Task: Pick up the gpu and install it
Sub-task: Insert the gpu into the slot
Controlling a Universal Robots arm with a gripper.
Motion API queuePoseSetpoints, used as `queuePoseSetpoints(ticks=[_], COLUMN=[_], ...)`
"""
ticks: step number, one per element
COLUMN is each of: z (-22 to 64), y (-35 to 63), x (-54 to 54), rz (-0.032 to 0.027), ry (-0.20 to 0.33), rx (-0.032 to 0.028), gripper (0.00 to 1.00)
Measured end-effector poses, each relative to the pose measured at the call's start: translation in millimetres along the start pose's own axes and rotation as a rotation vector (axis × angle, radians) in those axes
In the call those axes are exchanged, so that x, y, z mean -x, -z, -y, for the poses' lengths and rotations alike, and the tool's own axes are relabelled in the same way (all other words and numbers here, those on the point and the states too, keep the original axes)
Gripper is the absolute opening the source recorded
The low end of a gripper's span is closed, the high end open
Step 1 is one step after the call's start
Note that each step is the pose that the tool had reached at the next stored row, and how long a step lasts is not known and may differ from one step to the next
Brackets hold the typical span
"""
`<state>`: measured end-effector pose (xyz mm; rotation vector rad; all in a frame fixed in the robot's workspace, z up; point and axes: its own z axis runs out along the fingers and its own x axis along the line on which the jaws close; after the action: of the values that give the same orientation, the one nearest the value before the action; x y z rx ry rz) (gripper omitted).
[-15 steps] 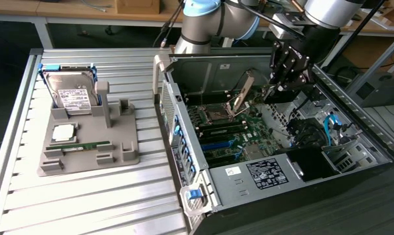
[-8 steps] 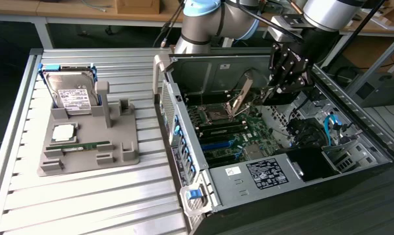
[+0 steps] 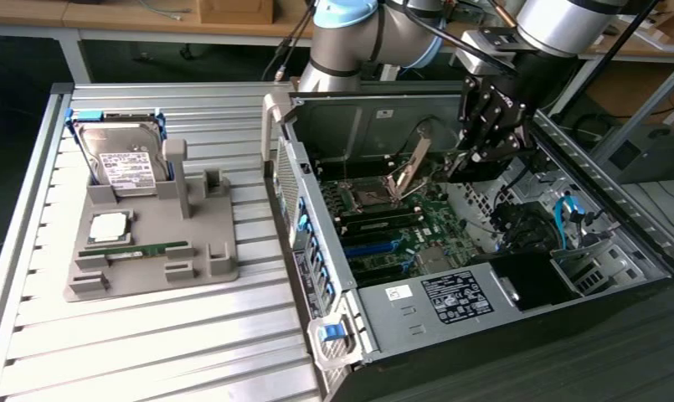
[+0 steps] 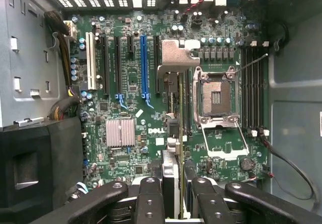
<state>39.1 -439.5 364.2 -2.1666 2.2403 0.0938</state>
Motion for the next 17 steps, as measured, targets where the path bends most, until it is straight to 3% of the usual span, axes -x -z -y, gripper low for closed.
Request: queuePoseSetpoints(ticks=[6,17], z=[-2.6,-17.9], y=[-2.0,-4.4], x=[-1.3,-3.7], rz=[0.0002,0.0002], ry=[0.000,0.000], rx=[0.0000,0.0000], gripper=[0.27,0.27])
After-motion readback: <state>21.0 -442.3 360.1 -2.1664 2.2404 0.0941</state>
